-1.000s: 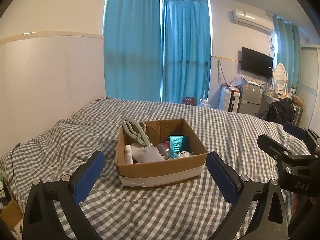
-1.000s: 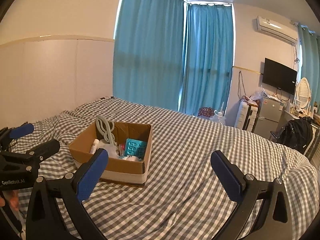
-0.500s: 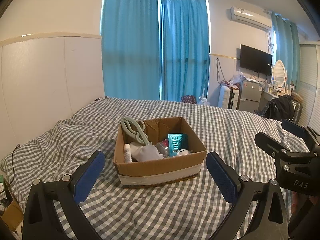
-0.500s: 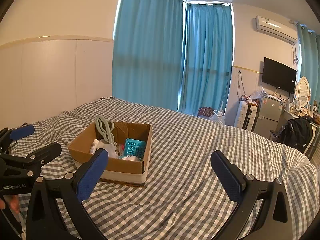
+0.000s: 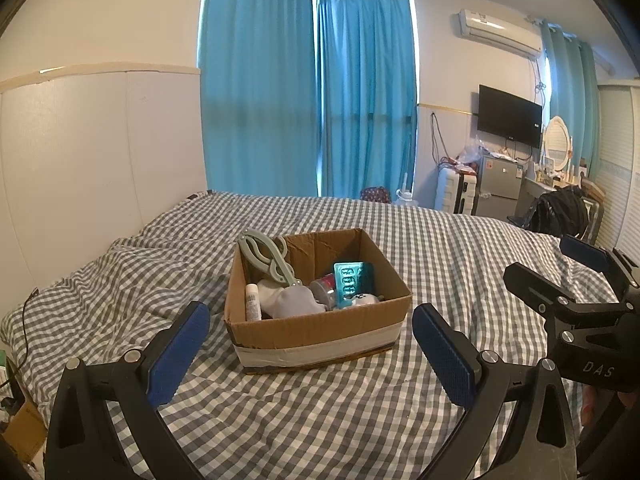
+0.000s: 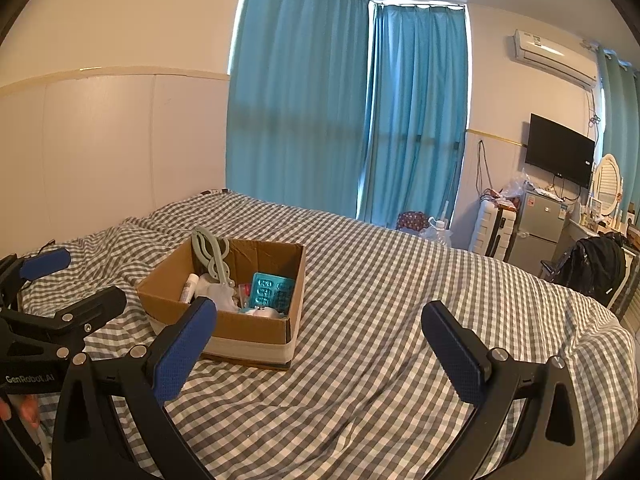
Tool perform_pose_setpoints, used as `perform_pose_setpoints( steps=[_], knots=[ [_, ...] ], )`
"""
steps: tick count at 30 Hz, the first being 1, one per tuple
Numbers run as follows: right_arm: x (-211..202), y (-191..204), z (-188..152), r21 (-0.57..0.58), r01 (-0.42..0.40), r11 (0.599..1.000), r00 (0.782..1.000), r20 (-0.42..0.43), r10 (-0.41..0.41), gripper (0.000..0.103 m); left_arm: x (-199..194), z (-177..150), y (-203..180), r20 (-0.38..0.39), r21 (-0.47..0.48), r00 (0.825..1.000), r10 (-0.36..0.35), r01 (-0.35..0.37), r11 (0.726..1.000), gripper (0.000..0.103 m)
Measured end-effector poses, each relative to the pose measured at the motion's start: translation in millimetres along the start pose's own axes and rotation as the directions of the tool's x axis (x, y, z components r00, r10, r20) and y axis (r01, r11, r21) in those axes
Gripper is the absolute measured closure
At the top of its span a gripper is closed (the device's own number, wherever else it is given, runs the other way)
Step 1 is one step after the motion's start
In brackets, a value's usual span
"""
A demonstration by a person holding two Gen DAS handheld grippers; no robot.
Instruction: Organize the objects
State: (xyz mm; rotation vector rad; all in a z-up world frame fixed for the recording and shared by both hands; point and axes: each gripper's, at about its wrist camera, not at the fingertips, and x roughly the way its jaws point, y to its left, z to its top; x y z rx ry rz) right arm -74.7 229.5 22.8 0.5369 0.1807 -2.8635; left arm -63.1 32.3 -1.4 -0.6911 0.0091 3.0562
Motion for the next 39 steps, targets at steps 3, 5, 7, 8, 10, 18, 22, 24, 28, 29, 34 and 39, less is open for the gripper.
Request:
perform_pose_setpoints(
  steps=[3,5,7,8,10,18,22,24,28,29,34,39],
  knots=[
    [0.1,-0.2,0.1,0.000,0.000,1.000,1.000,0.000,0.000,0.000,0.2,-1.0,0.2,-0.001,-0.003,1.000,0.002,-0.002,1.000,0.000],
    [-0.2,-0.4,0.0,0.000,0.000,1.000,1.000,0.000,0.000,0.000,-0.3,-1.4,0.0,0.000,-0.002,1.000,0.003,-0.003,1.000,0.000],
    [-0.3,-0.4,-0.1,-0.001,0.001,1.000,1.000,0.000,-0.001,0.000,-0.3,-1.5,-0.3,0.002,0.000,1.000,0.005,-0.005,1.000,0.000],
    [0.1,0.0,-0.4,-0.001,0.000,1.000,1.000,-0.001,0.000,0.000,-0.2,-1.7,-0.3,0.002,0.001,1.000,0.005,-0.005,1.000,0.000],
    [0.3,0.3,-0.7,-0.001,0.002,1.000,1.000,-0.001,-0.002,0.000,-0.5,-1.7,-0.4,0.003,0.001,1.000,0.005,-0.005,1.000,0.000],
    [0.5,-0.1,-0.7,0.000,0.003,1.000,1.000,-0.002,-0.003,0.000,0.0,-1.1,1.0,-0.001,0.000,1.000,0.011,-0.011,1.000,0.000],
    [0.4,-0.4,-0.9,0.000,0.004,1.000,1.000,-0.003,-0.004,0.000,-0.3,-1.7,0.6,-0.002,0.006,1.000,0.010,-0.010,1.000,0.000],
    [0.4,-0.4,-0.8,0.000,0.004,1.000,1.000,-0.003,-0.004,0.000,-0.4,-2.0,0.5,-0.003,0.011,1.000,0.017,-0.017,1.000,0.000],
    [0.1,-1.1,-1.2,0.000,0.004,1.000,1.000,-0.003,-0.004,0.000,0.6,-2.1,2.4,-0.008,0.005,1.000,0.023,-0.023,1.000,0.000],
    [0.2,-1.0,-1.1,0.000,0.005,1.000,1.000,-0.003,-0.005,0.000,0.3,-2.3,3.3,-0.005,0.000,1.000,0.025,-0.025,1.000,0.000],
    [0.2,-1.0,-2.0,-0.001,0.005,1.000,1.000,-0.004,-0.005,0.000,0.8,-2.9,4.0,-0.007,0.000,0.999,0.032,-0.032,0.999,0.000],
    [2.2,-0.3,-3.4,-0.003,0.005,1.000,1.000,-0.011,-0.005,0.000,0.6,-3.1,3.6,-0.008,0.000,1.000,0.027,-0.027,1.000,0.000]
  ],
)
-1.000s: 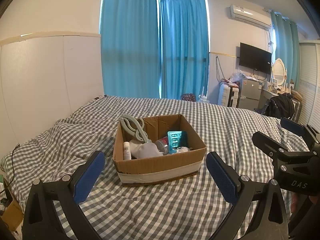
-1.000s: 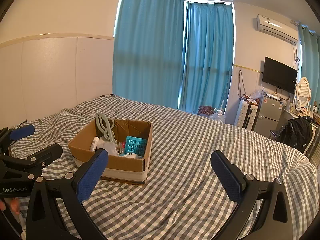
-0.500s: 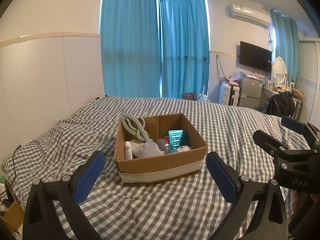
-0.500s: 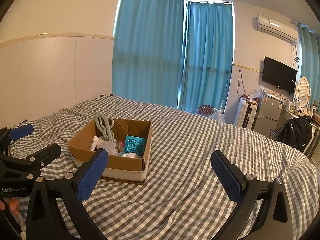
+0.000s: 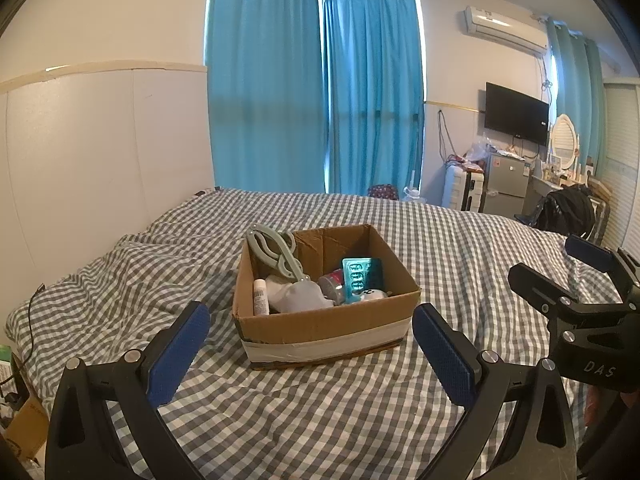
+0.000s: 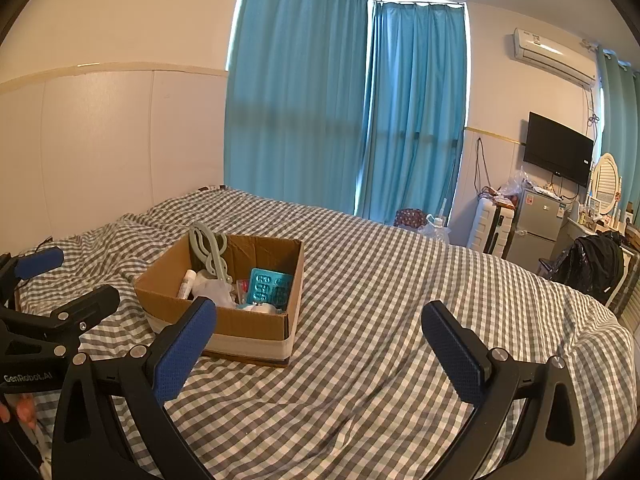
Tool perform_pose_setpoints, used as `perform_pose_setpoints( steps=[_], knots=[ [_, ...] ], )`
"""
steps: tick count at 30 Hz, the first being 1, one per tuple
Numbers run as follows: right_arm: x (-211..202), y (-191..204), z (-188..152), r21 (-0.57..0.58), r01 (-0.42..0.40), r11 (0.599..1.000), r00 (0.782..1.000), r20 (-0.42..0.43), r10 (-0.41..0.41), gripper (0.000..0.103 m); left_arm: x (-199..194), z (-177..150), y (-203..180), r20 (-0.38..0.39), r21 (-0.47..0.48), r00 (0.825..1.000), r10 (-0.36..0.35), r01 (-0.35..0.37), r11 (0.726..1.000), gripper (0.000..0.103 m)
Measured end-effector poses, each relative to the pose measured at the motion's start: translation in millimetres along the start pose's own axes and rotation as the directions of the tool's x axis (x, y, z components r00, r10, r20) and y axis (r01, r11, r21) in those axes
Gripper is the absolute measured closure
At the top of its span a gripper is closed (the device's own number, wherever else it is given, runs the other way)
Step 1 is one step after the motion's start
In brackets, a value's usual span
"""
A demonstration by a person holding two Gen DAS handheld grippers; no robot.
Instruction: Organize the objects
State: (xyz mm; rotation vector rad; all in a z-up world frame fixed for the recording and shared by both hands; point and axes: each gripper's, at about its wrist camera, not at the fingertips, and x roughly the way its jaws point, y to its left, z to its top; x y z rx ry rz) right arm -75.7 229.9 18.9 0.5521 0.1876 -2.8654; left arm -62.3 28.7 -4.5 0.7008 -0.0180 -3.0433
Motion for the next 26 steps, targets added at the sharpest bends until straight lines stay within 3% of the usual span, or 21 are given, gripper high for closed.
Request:
perform_pose_setpoints(
  steps=[26],
  knots=[
    [5.5,5.0,-2.0,-0.008,0.003,1.000,1.000,-0.011,-0.003,0.000,-0.6,-2.1,-0.2,0.000,0.015,1.000,0.005,-0.005,1.000,0.000]
  ],
)
